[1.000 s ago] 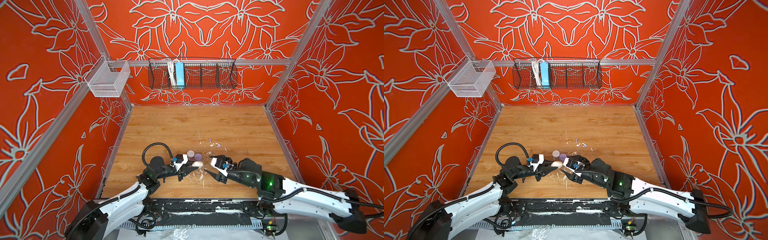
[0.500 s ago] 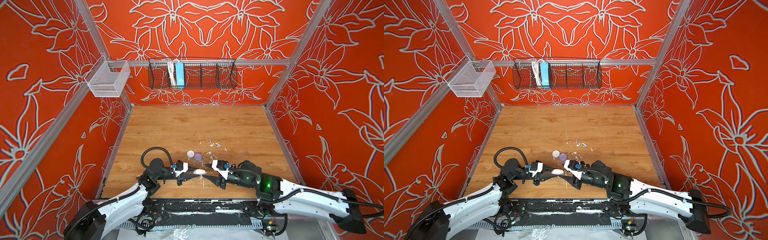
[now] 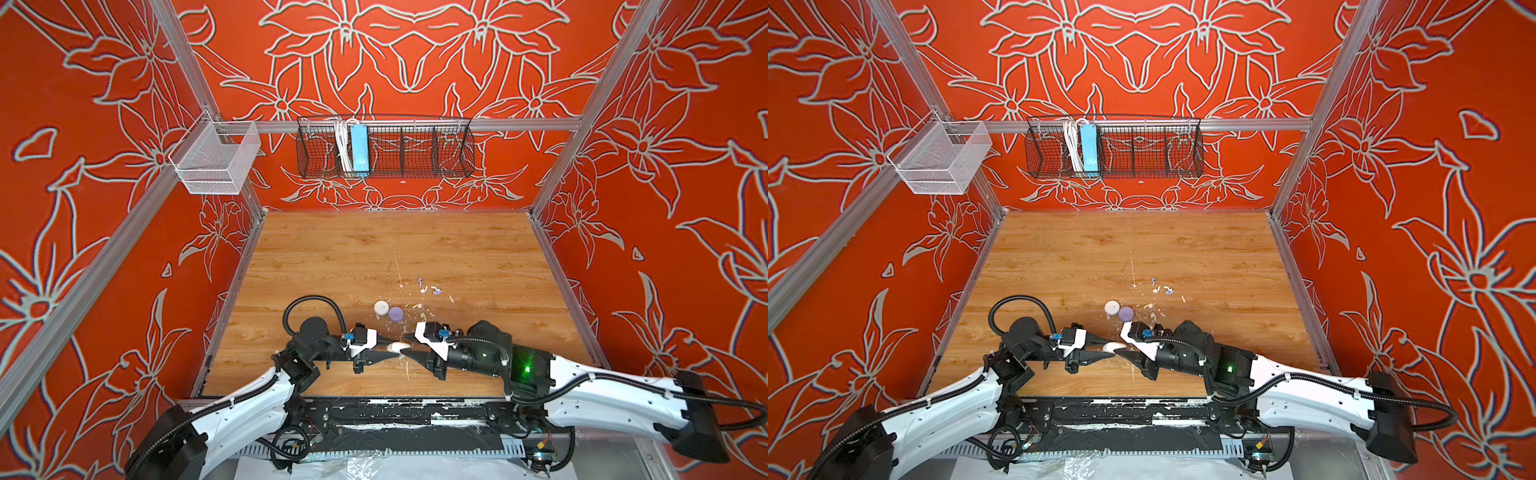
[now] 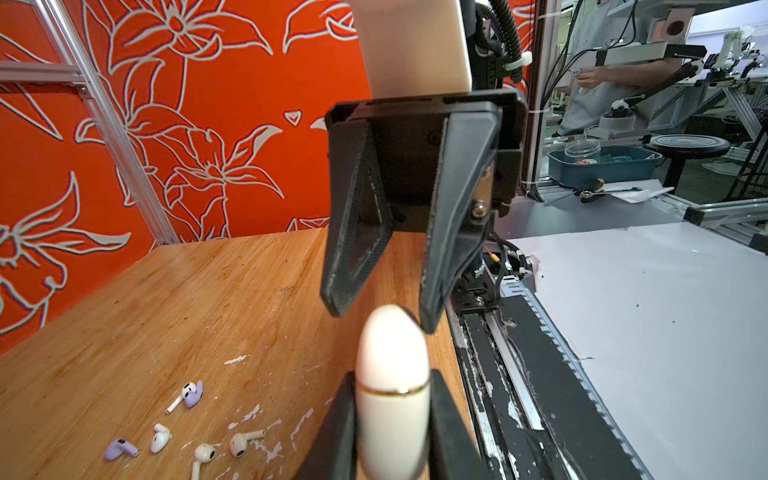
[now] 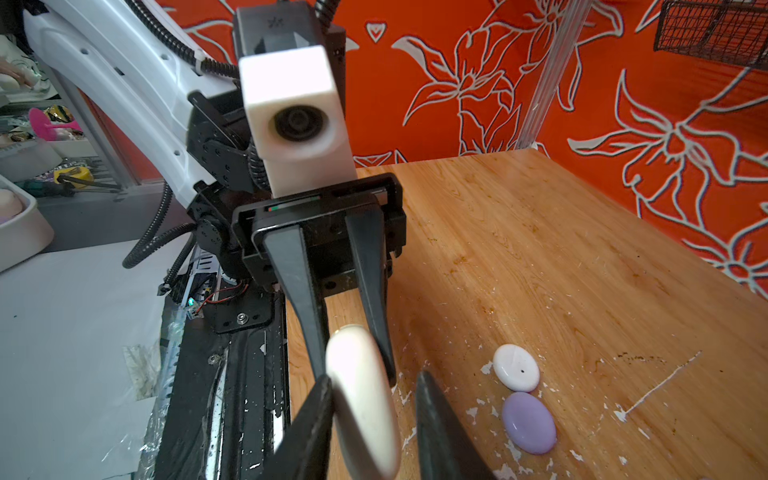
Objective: Insert the wireless bluetooth earbuds into the charging case
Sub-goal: 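Lower both grippers holding the case toward the table edge nearest the robot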
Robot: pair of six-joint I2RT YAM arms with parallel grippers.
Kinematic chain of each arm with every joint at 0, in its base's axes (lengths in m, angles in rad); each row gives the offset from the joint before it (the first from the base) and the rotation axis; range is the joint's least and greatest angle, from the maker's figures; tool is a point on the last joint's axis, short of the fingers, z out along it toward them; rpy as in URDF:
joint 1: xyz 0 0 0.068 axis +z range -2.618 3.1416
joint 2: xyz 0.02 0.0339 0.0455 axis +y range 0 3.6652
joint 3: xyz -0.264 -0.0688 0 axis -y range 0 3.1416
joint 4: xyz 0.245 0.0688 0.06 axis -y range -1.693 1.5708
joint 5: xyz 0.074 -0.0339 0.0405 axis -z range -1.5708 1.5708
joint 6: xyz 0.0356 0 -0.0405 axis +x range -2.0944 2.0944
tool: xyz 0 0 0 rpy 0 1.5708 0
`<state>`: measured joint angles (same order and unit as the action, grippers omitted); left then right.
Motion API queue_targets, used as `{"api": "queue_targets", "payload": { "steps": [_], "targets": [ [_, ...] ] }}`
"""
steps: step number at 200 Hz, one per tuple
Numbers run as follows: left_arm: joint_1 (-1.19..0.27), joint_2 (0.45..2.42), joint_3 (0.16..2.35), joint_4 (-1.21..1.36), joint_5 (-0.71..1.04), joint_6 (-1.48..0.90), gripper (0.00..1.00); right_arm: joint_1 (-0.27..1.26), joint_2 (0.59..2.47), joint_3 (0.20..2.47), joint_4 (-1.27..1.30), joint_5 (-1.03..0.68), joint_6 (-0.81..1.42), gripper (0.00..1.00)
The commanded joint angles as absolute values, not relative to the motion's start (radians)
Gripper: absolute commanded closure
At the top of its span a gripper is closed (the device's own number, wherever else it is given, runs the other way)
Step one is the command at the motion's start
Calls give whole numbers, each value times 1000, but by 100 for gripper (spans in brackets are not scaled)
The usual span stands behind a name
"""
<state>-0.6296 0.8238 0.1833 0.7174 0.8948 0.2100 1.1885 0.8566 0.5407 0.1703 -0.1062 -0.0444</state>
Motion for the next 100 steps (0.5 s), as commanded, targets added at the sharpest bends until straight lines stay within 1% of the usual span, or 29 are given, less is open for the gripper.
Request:
{"api": "queue_targets", "payload": {
  "steps": [1, 62, 100],
  "targets": [
    [-639, 810, 209, 726, 919, 232, 100, 1187, 866, 534, 191, -104, -44, 66],
    [-640, 801, 208, 716, 914, 236, 100, 1187, 850, 506, 177, -99, -43, 69],
    [-641, 804, 209, 718, 921, 236, 100, 1187, 852, 495, 182, -97, -37, 68]
  ]
}}
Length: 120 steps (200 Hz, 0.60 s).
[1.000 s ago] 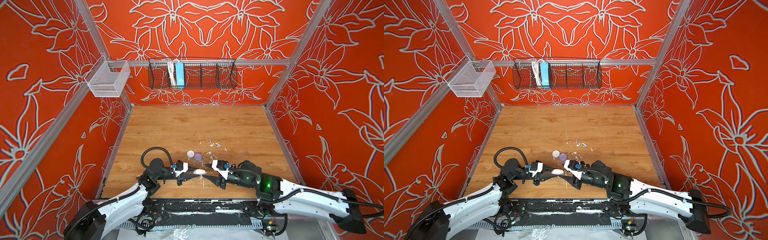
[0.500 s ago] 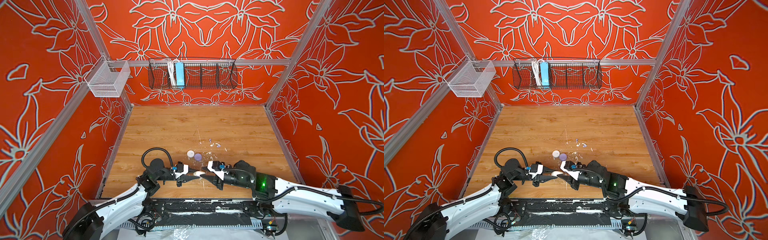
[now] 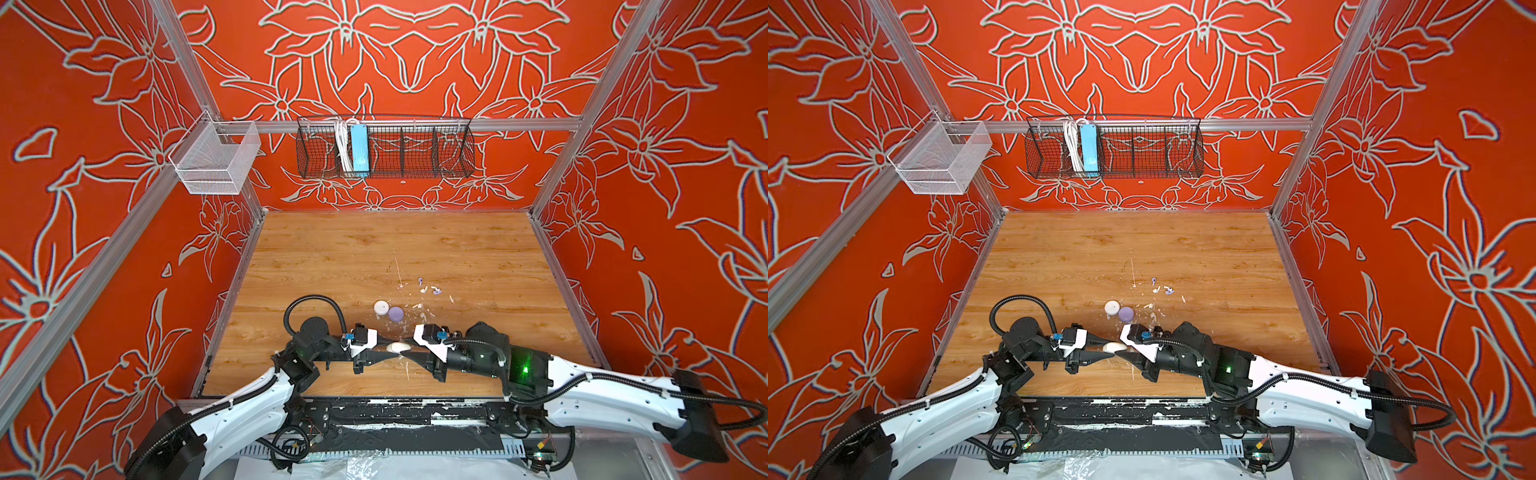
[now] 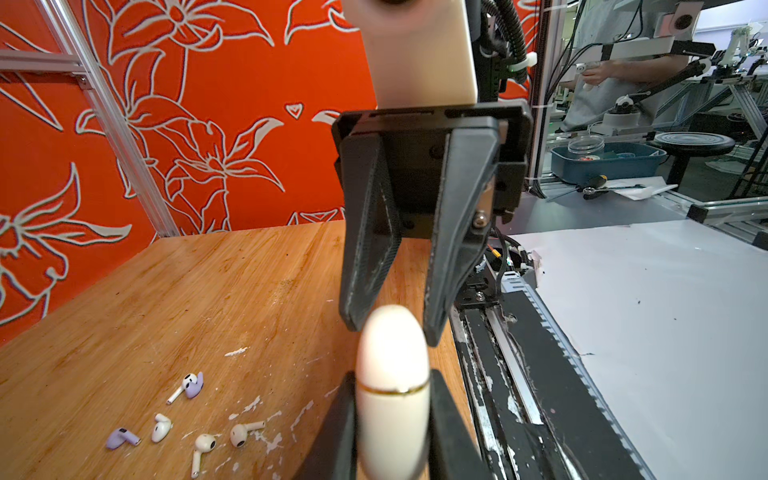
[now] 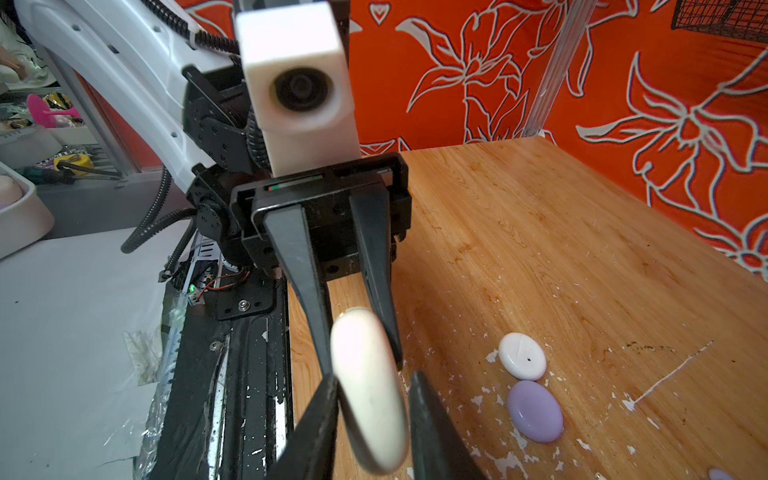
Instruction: Insert the wireless bluetooth earbuds into the charging case
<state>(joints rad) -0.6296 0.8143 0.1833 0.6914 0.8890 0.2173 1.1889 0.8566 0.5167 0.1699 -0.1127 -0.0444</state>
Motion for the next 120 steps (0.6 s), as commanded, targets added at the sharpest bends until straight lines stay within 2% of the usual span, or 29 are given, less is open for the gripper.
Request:
{"api": "queue_targets", "payload": {
  "steps": [1, 120],
  "targets": [
    [-641, 804, 210, 718, 921, 236, 100, 1187, 853, 495, 182, -97, -38, 68],
    [-652, 792, 212, 703, 939, 253, 100, 1187, 889, 501, 203, -104, -40, 68]
  ]
}}
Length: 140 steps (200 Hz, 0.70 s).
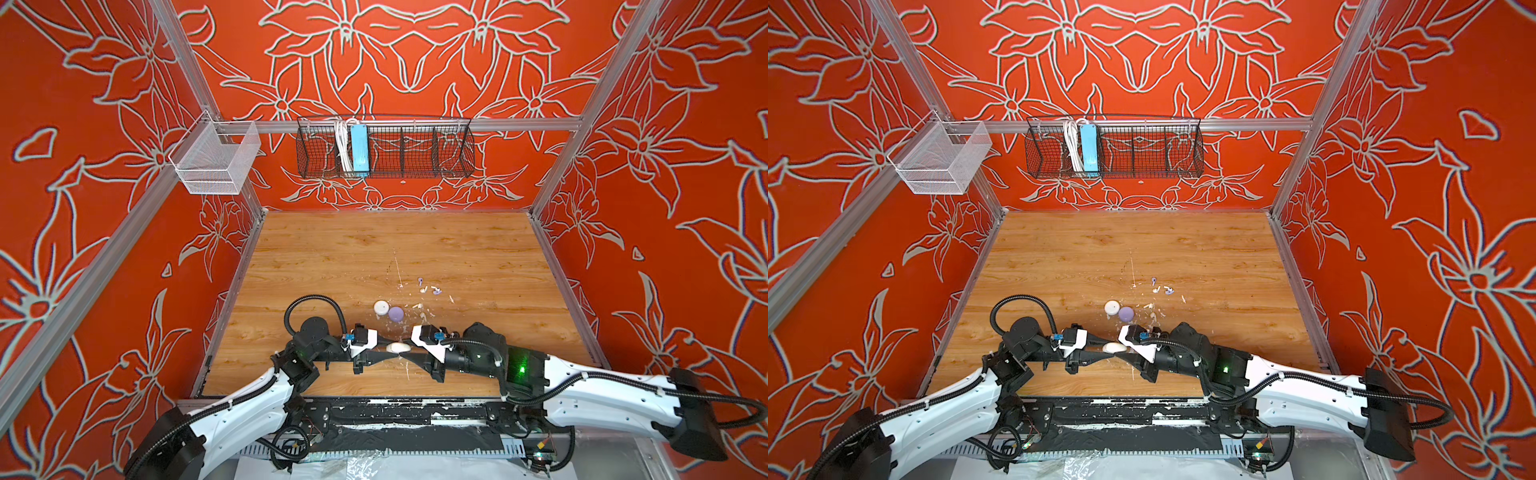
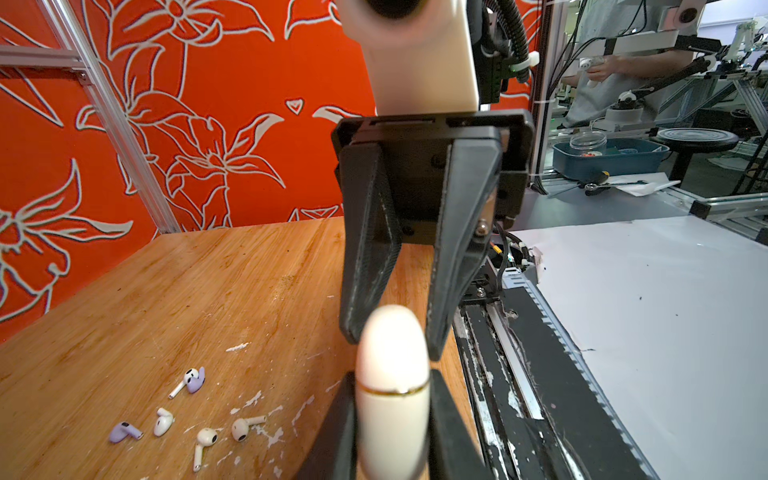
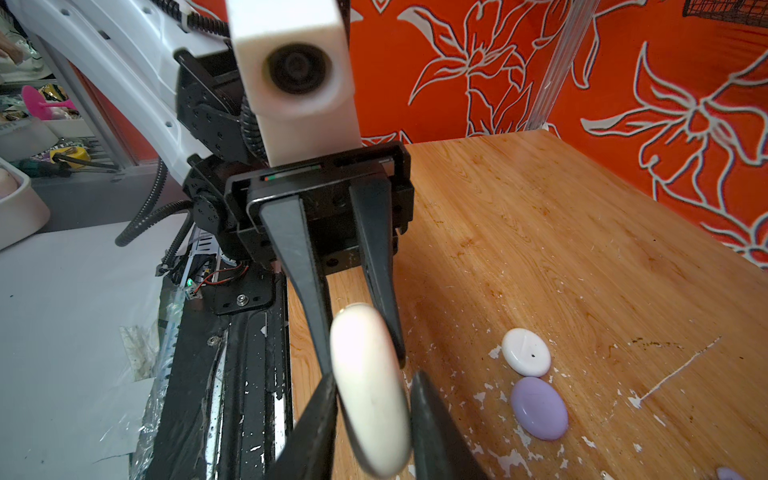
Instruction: Insert the wireless bluetooth earbuds into the charging case
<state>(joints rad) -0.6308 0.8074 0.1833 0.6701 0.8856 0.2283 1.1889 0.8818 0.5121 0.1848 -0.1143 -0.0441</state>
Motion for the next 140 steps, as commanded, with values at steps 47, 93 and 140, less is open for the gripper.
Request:
{"api": "queue_targets", "payload": {
  "steps": [47, 93, 140],
  "targets": [
    [-653, 798, 215, 695, 942, 262, 100, 1187, 856, 485, 205, -69, -35, 77],
    [-658, 796, 216, 691, 953, 271, 100, 1186, 838, 474, 210, -11, -18, 78],
    [-663, 797, 220, 688, 968, 278, 100, 1186, 838, 475, 215, 41, -2, 66]
  ]
}}
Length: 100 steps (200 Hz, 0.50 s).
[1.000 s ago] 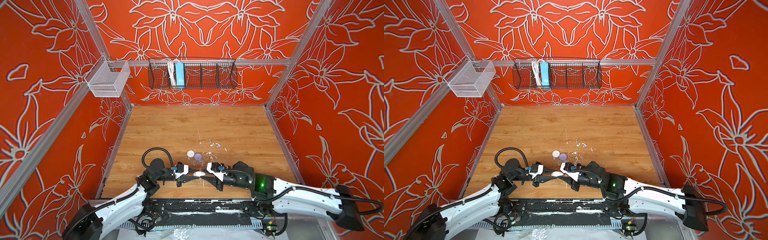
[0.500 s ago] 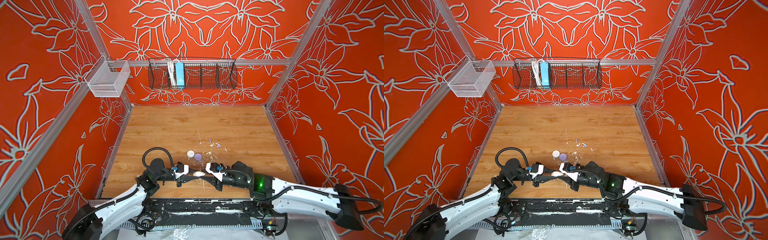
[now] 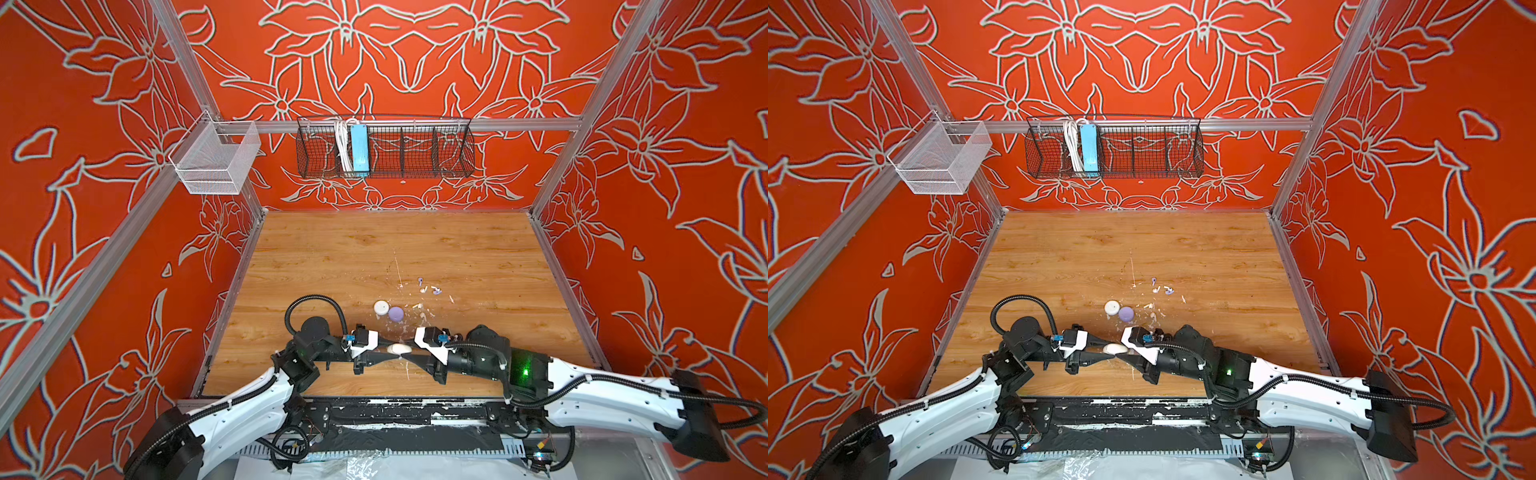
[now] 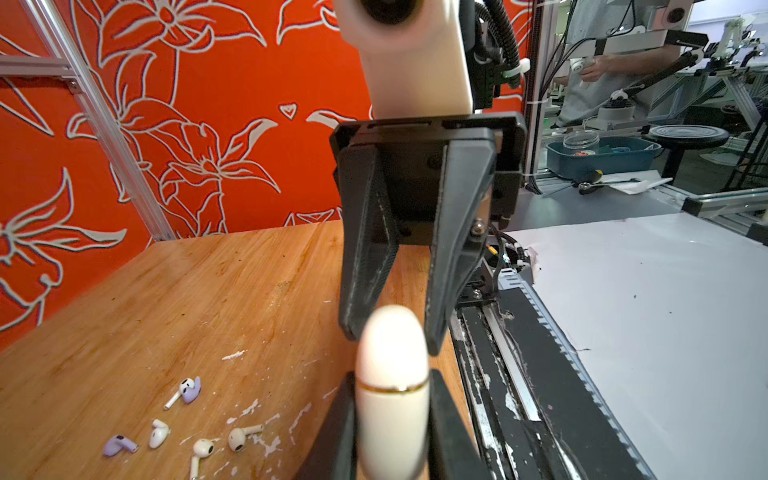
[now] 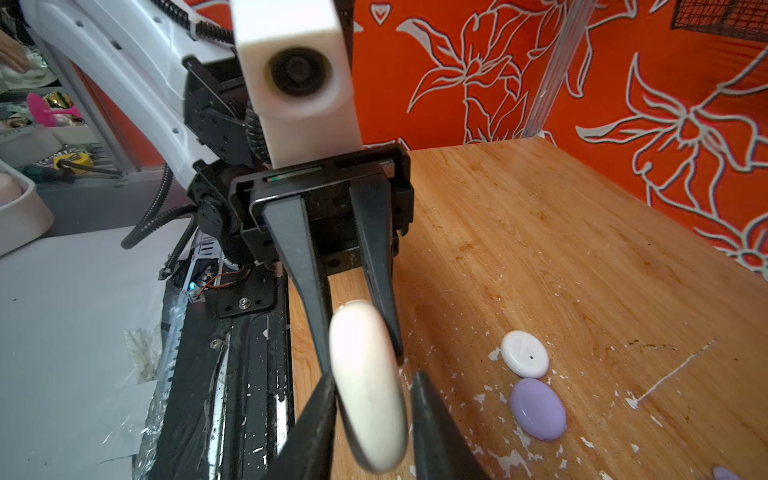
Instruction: Insert the wireless bluetooth earbuds into the charging case
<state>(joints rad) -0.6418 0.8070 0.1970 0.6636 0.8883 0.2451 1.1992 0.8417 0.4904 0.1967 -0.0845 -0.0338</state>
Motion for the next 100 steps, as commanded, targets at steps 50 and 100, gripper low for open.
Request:
{"api": "queue_targets", "payload": {
  "steps": [50, 100],
  "targets": [
    [-666, 799, 221, 683, 971, 282, 100, 1186, 835, 477, 212, 120, 6, 59],
    [-667, 802, 230, 665, 975, 291, 100, 1185, 823, 486, 207, 148, 6, 57]
  ]
}}
